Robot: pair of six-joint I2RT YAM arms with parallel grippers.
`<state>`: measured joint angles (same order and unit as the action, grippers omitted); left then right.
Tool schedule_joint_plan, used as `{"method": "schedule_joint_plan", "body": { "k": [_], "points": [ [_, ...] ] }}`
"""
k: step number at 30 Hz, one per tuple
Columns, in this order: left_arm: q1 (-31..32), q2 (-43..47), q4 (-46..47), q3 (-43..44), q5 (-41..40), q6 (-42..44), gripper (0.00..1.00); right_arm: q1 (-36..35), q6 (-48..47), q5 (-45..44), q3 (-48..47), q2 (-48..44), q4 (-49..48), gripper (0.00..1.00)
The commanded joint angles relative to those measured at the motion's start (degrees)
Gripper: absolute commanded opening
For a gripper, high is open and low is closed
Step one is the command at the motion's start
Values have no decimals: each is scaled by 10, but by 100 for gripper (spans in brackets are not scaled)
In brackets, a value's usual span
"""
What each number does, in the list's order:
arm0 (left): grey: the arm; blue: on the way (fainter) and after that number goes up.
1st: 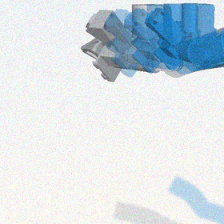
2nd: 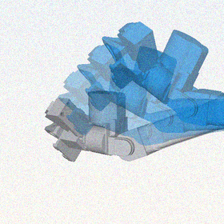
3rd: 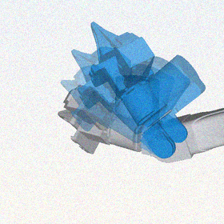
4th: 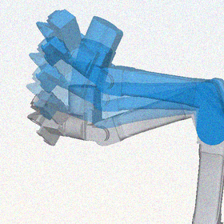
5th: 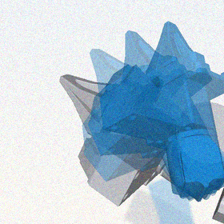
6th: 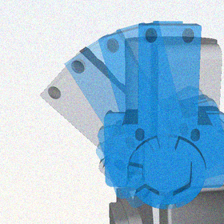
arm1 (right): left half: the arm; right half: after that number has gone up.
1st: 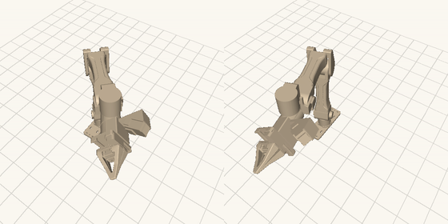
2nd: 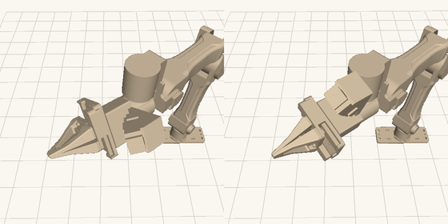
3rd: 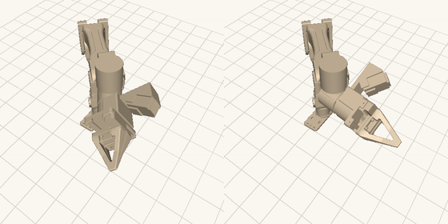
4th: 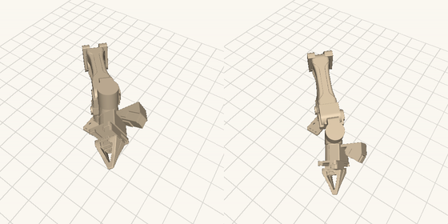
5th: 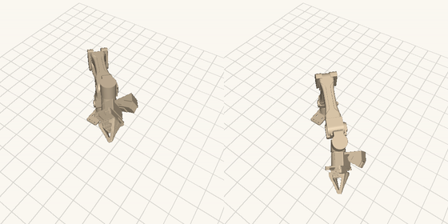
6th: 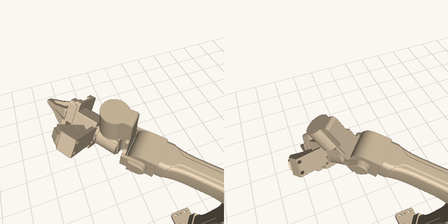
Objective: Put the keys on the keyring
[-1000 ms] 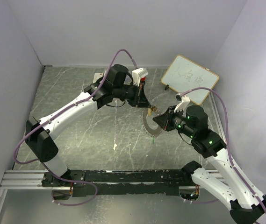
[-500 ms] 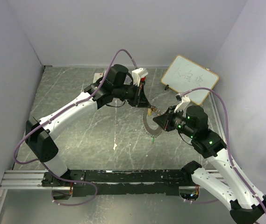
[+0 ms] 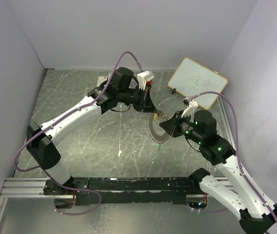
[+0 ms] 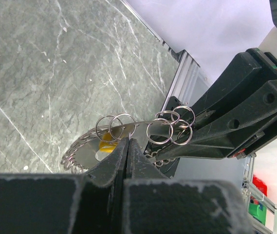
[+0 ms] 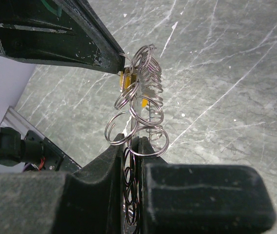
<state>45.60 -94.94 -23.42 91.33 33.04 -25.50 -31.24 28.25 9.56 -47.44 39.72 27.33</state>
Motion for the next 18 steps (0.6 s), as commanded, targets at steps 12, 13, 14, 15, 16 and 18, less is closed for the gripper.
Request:
{"method": "schedule_joint_plan", "body": {
  "k": [12, 13, 14, 15, 16, 18],
  "points": [
    [-3, 21, 8, -17, -8, -9, 7, -4, -3, -5, -2, -11, -17, 0],
    [-3, 21, 8, -17, -9, -9, 7, -4, -3, -5, -2, -11, -17, 0],
    [-3, 21, 8, -17, -10, -9, 7, -4, -3, -5, -1, -11, -17, 0],
    [-3, 22, 8, -17, -11, -9, 7, -4, -3, -5, -1, -11, -17, 0],
    [-4, 23, 9, -16, -10, -9, 7, -4, -2, -5, -1, -12, -17, 0],
    [-3, 22, 10, -15, -9, -10, 7, -4, -3, -6, 0, -12, -18, 0]
  ]
}}
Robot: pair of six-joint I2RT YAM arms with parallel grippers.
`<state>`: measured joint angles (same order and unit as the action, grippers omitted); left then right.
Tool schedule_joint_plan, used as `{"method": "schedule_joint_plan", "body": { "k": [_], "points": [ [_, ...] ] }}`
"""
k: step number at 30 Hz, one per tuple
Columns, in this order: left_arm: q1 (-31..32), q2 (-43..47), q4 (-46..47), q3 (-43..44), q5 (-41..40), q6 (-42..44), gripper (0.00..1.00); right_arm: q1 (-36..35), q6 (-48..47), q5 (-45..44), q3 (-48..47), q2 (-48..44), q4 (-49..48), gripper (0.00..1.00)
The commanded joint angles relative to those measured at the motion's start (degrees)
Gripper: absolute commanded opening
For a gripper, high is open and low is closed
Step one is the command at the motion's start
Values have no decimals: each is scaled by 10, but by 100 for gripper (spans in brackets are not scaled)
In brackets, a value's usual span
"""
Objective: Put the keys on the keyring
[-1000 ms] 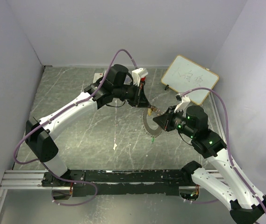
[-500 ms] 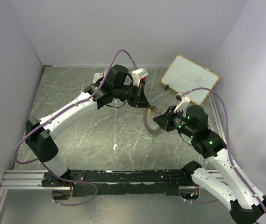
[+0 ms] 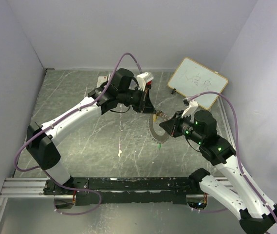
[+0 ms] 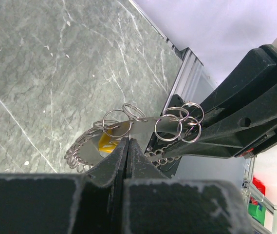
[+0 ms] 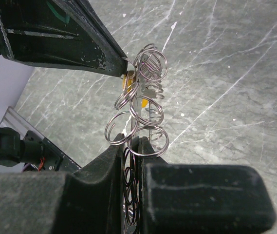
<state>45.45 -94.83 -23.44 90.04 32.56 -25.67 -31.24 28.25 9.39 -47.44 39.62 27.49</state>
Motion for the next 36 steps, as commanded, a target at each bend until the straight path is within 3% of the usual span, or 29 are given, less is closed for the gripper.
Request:
{"method": "schedule_joint_plan", "body": {
  "k": [1, 11, 36],
  "points": [
    [-3, 21, 11, -1, -4, -7, 7, -4, -3, -4, 0, -11, -19, 0],
    [-9, 35, 18, 15, -13, 8, 7, -4, -20, -1, 15, -24, -20, 0],
    [-35, 79, 71, -88, 70, 36, 7, -4, -126, 18, 62, -30, -12, 0]
  ]
}}
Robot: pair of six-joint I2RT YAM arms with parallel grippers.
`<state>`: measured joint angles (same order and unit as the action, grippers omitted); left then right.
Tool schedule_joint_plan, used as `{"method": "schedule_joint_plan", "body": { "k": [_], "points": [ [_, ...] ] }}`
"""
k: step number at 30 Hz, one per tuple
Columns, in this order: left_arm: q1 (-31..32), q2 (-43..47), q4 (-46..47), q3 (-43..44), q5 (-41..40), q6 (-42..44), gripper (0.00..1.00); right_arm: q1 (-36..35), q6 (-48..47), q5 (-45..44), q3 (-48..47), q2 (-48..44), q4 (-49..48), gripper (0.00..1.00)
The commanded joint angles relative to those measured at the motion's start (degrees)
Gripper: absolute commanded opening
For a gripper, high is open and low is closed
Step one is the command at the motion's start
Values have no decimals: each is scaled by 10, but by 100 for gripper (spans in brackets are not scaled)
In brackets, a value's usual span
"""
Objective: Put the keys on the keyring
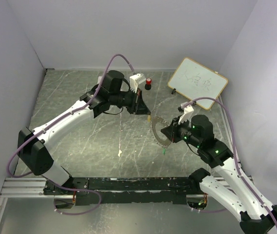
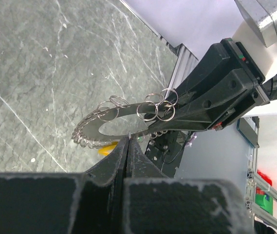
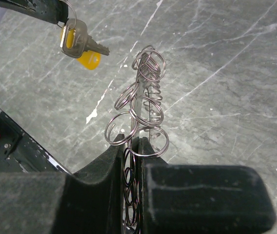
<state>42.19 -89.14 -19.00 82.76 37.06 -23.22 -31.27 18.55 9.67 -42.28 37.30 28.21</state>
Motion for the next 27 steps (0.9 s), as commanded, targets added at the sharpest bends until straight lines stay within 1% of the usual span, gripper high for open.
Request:
{"method": "schedule_joint_plan", "body": {
  "k": [1, 7, 13, 21, 23, 27],
  "points": [
    [-3, 24, 27, -19, 26, 13, 7, -5, -37, 18, 14, -8, -22, 0],
    [-8, 37, 39, -48, 29, 13, 7, -5, -73, 28, 25, -12, -38, 0],
    [-9, 40, 49, -63, 40, 12, 7, -11, -86, 33, 11, 16, -38, 0],
    [-9, 10, 9, -23, 70, 25, 7, -24, -94, 30, 8, 26, -39, 0],
    [-9, -1, -11, -9, 75, 52, 7, -27, -94, 28, 6, 28, -39, 0],
    [-8, -17, -47, 11, 79, 70, 7, -34, -94, 23, 2, 28, -36, 0]
  ]
}}
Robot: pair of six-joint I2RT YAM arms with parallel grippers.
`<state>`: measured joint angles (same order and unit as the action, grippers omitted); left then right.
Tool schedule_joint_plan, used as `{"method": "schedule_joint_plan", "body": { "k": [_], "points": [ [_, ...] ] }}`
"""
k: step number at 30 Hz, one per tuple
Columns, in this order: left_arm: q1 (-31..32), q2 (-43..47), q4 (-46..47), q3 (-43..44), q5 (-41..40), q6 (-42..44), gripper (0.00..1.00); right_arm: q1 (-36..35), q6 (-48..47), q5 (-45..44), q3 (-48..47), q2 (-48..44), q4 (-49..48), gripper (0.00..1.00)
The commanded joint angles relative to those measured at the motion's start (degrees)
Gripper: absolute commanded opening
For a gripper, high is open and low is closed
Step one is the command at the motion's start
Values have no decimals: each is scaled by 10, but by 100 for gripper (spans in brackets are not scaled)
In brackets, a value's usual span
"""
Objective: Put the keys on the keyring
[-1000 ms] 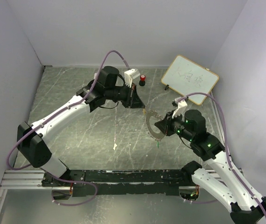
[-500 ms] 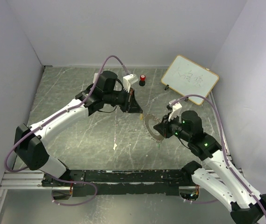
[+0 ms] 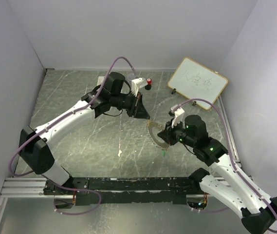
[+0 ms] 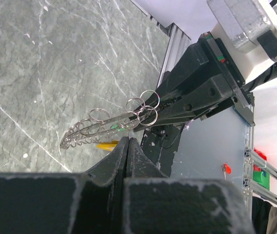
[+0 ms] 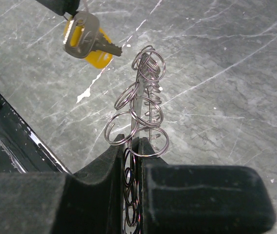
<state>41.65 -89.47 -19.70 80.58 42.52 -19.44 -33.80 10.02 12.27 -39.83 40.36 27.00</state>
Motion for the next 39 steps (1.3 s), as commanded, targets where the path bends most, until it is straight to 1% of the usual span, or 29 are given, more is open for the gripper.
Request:
{"method": "schedule_joint_plan", "body": {
  "k": [1, 8, 11, 18, 28, 39],
  "points": [
    [-3, -16, -52, 38, 26, 38, 7, -10, -8, -5, -23, -2, -23, 0],
    [-3, -20, -108, 49, 29, 60, 7, -23, -6, -14, -27, -1, -20, 0],
    [-3, -17, -116, 41, 31, 62, 7, -30, -6, -18, -27, 2, -19, 0],
    [-3, -18, -99, 27, 28, 55, 7, -49, -5, -33, -30, 5, -17, 0],
    [-3, -60, -137, 62, 41, 73, 7, -75, -1, -53, -33, 9, -12, 0],
    [-3, -64, -150, 86, 26, 78, 7, -102, 8, -73, -27, 6, -12, 0]
  ]
}}
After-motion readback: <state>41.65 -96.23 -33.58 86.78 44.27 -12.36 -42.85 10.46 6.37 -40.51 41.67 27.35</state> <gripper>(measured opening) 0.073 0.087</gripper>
